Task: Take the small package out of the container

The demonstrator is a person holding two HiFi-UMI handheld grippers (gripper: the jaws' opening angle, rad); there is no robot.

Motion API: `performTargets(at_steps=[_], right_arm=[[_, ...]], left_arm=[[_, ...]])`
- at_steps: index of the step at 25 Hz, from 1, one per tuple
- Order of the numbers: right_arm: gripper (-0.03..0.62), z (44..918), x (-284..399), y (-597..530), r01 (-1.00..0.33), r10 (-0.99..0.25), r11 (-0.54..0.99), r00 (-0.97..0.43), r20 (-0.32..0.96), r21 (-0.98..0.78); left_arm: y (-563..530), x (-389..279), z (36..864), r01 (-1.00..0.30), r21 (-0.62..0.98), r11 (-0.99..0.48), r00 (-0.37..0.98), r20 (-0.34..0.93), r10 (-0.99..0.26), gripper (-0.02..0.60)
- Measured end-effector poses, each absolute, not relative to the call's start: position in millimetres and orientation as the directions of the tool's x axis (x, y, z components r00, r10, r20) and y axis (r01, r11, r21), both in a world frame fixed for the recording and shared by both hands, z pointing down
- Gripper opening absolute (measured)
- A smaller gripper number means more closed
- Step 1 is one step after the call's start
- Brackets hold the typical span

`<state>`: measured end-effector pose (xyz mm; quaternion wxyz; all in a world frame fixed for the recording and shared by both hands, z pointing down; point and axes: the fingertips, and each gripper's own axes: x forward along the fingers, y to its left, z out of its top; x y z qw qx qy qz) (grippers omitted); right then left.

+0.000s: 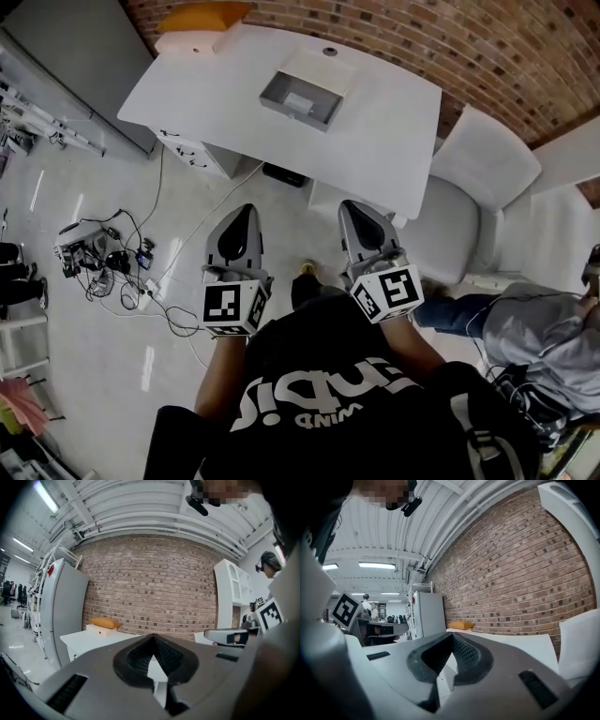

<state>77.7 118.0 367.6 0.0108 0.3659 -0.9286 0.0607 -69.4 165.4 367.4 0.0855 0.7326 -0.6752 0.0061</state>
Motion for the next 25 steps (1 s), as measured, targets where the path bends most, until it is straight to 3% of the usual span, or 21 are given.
performTargets(at_steps=[12, 25], right_arm=[[-0.002, 379, 70, 36, -0.646, -0.645, 0.750, -0.762, 0.062, -0.141], [-0.002, 386, 48, -18, -0.660, -0.658, 0.740, -0.750, 0.064, -0.128]], left_arm=[[92, -74, 370, -0.993, 0.119, -0.022, 0.039, 0.137, -0.990, 0.005], [32, -94, 376, -0.991, 0.124, -0.056, 0.070, 0.117, -0.991, 0.005]])
